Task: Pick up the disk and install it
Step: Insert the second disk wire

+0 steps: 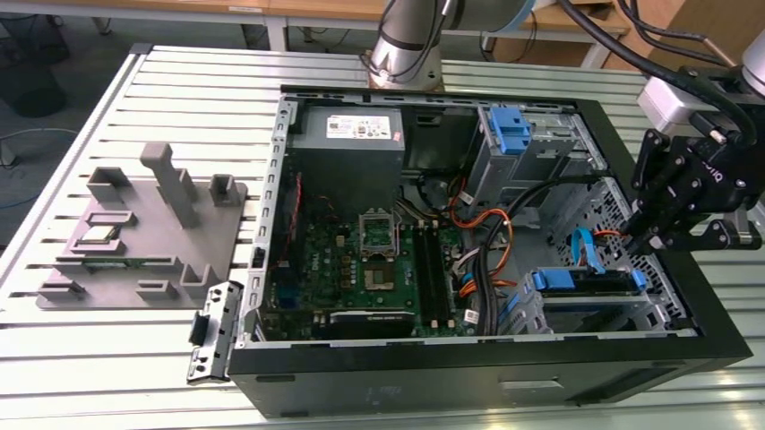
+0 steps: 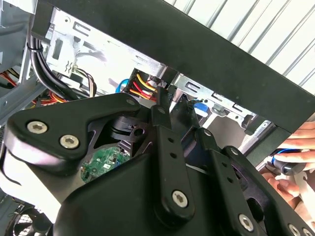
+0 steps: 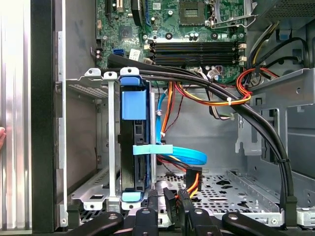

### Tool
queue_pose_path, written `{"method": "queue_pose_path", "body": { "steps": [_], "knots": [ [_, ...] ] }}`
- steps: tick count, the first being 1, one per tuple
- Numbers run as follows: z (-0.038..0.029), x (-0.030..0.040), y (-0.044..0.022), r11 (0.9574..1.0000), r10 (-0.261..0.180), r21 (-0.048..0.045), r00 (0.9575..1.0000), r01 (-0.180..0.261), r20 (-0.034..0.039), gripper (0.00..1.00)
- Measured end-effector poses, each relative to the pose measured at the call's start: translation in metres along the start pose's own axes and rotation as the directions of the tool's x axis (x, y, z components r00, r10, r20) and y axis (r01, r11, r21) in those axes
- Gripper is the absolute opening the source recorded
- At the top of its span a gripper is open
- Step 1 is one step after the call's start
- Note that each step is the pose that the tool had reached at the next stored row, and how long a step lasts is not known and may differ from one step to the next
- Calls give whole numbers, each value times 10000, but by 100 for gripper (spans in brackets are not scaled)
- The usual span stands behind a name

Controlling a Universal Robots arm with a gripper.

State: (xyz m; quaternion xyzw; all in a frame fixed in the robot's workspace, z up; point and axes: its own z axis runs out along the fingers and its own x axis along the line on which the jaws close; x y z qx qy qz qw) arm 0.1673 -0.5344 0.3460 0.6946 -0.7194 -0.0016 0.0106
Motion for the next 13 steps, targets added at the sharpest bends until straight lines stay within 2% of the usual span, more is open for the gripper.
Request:
{"method": "queue_pose_path", "body": {
  "steps": [13],
  "knots": [
    [2, -1, -35, 10000, -1, -23, 10000, 1, 1, 31]
  ]
}}
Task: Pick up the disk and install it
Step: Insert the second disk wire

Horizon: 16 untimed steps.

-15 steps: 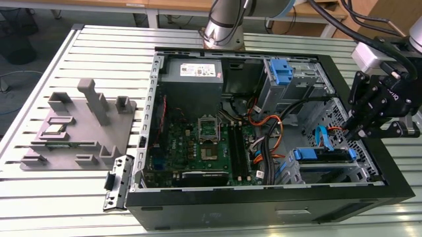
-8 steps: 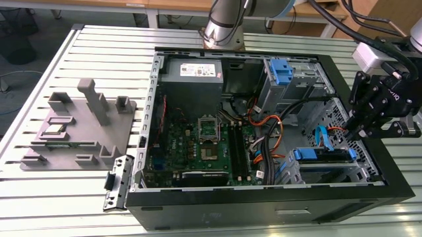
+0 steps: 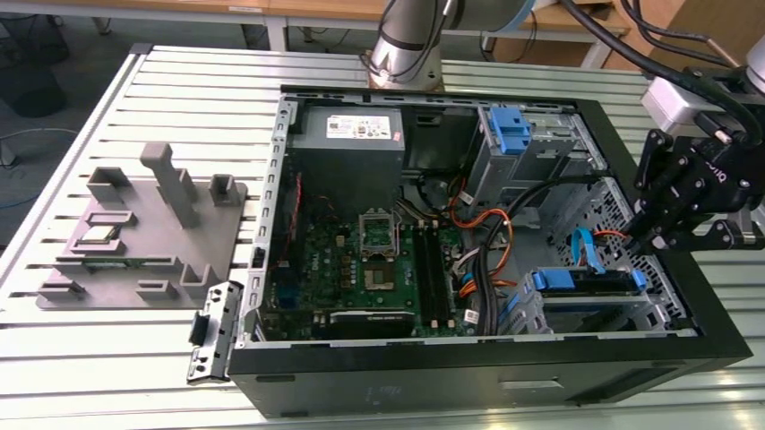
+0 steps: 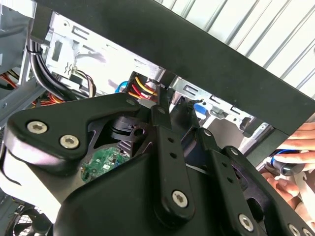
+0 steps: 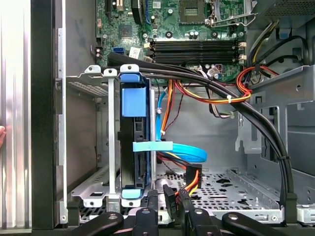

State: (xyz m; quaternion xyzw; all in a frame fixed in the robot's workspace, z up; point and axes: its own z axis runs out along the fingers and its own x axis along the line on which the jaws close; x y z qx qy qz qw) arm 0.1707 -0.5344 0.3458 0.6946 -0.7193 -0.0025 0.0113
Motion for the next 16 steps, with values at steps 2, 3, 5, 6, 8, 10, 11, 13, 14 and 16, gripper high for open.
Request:
{"method": "queue_pose_path", "body": {
  "steps": [2, 3, 5, 6, 8, 10, 11, 13, 14, 16],
  "knots": [
    [7, 0, -2, 10000, 2, -6, 10000, -2, -2, 31],
    [8, 0, -3, 10000, 2, -8, 10000, -2, -4, 31],
    [8, 0, -4, 10000, 1, -10, 10000, -1, -5, 31],
    [9, 0, -4, 10000, 1, -10, 10000, -1, -4, 31],
    [9, 0, -4, 10000, 1, -10, 10000, -1, -3, 31],
    [9, 0, -4, 10000, 1, -10, 10000, -1, -3, 31],
    [10, 0, -3, 10000, 1, -11, 10000, -1, -2, 31],
    [10, 0, -4, 10000, 1, -11, 10000, -1, -2, 31],
    [9, 0, -4, 10000, 1, -11, 10000, -1, -3, 31],
    [10, 0, -4, 10000, 1, -11, 10000, -1, -2, 29]
  ]
}}
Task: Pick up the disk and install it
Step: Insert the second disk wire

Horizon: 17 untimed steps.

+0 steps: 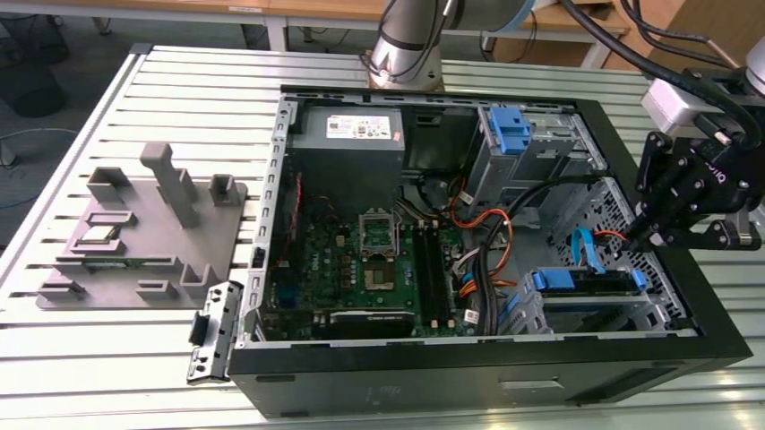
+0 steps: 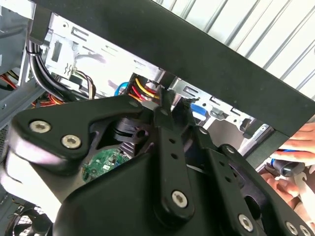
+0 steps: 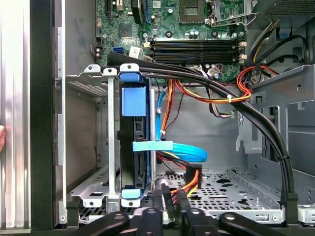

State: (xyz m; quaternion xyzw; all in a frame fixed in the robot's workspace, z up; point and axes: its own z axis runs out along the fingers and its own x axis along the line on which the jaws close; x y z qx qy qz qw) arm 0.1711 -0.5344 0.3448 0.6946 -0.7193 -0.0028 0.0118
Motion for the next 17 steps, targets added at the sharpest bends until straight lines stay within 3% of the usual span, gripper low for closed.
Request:
{"method": "queue_pose_path", "body": {
  "steps": [1, 2, 6, 7, 15, 17],
  "knots": [
    [0, 0, 0, 10000, 0, 0, 10000, 0, 0, 29],
    [0, 0, 0, 10000, 0, 0, 10000, 0, -1, 22],
    [0, 0, 0, 10000, 0, -1, 10000, 0, -1, 21],
    [0, 0, 0, 10000, 0, -1, 10000, 0, -1, 16],
    [0, 0, 0, 10000, 0, -1, 10000, 0, -1, 16],
    [2, 1, 28, 10000, -1, 14, 10000, 1, 8, 16]
  ]
}}
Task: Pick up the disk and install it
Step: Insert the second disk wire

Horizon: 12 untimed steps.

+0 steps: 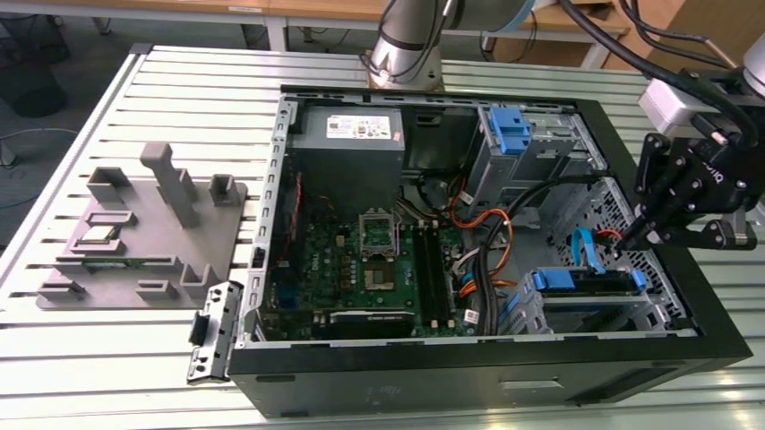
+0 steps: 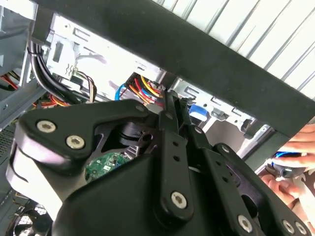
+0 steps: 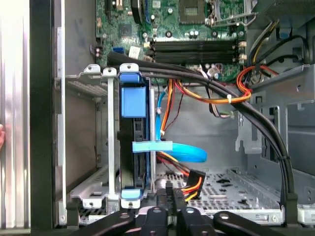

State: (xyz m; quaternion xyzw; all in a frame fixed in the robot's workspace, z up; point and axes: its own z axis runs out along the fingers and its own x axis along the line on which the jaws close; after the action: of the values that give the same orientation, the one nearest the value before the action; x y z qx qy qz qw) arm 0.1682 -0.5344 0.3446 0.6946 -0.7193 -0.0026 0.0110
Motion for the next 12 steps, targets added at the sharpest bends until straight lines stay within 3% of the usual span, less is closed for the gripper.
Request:
{"method": "queue_pose_path", "body": {
  "steps": [4, 7, 12],
  "knots": [
    [0, 2, 56, 10000, 0, 33, 10000, 0, 11, 16],
    [-2, 5, 60, 10000, -1, 37, 10000, 1, 16, 16],
    [-1, 74, 63, 10000, 2, 44, 10000, -2, 46, 16]
  ]
}}
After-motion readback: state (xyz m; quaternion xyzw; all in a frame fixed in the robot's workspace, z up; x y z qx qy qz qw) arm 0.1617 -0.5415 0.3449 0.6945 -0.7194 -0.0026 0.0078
